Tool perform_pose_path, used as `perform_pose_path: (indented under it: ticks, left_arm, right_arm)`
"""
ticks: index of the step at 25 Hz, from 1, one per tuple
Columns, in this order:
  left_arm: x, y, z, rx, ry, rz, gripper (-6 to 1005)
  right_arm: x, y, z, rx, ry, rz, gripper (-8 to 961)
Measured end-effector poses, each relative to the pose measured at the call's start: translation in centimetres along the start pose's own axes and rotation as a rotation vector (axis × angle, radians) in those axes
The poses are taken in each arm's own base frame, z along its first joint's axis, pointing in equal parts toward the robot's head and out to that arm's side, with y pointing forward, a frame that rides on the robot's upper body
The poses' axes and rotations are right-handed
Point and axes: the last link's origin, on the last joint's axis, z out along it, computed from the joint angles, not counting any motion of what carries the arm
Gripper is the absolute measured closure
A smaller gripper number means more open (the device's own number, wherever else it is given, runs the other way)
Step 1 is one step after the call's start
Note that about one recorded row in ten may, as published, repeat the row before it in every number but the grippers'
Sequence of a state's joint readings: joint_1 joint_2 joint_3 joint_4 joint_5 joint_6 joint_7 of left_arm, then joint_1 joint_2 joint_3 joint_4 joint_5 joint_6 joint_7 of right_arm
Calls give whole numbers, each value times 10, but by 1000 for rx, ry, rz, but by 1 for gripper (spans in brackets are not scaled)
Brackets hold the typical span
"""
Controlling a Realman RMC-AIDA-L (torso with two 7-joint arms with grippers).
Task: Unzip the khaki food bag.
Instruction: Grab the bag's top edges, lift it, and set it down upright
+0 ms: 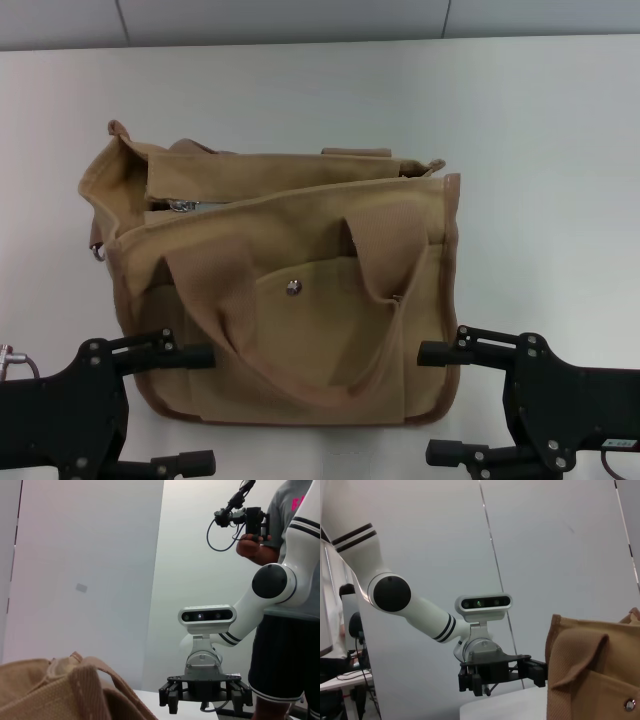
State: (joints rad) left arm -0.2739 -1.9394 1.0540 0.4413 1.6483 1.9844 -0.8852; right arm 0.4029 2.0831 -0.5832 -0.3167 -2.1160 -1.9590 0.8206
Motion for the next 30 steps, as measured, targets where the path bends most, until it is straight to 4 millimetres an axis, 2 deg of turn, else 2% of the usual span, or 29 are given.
perform_pose_path:
  ticks: [10,12,13,15,19,21,22,24,25,27,30]
  left_arm:
    - [-1,2,-4,9,-5,-5,184]
    - [-3,6,-23,79,-14,-6,186]
    - [-3,6,-23,79,-14,-6,187]
    - [-3,15,-54,249,10,-1,189]
    - [-3,21,-75,409,47,19,194]
    - [-3,19,-75,448,67,26,196]
    - [-5,14,-66,448,80,28,197]
    - [-5,12,-63,447,82,29,200]
    - [-11,-1,-43,441,67,21,201]
    - [-14,-7,-33,431,58,16,203]
    - [-18,-19,-8,419,59,27,207]
  right_arm:
    - [0,0,0,7,-8,-2,123]
    - [0,1,-1,11,-10,-2,123]
    - [0,1,-1,11,-10,-2,123]
    - [0,1,-1,11,-13,-2,123]
    - [0,2,-2,12,-13,-1,123]
    - [0,1,-2,13,-11,-2,123]
    - [0,1,-1,12,-11,-4,123]
    - [-1,-1,-1,8,-11,-7,124]
    - [-2,-1,0,3,-13,-7,124]
    - [-2,-1,0,2,-13,-7,124]
    - [-2,-1,0,2,-13,-5,124]
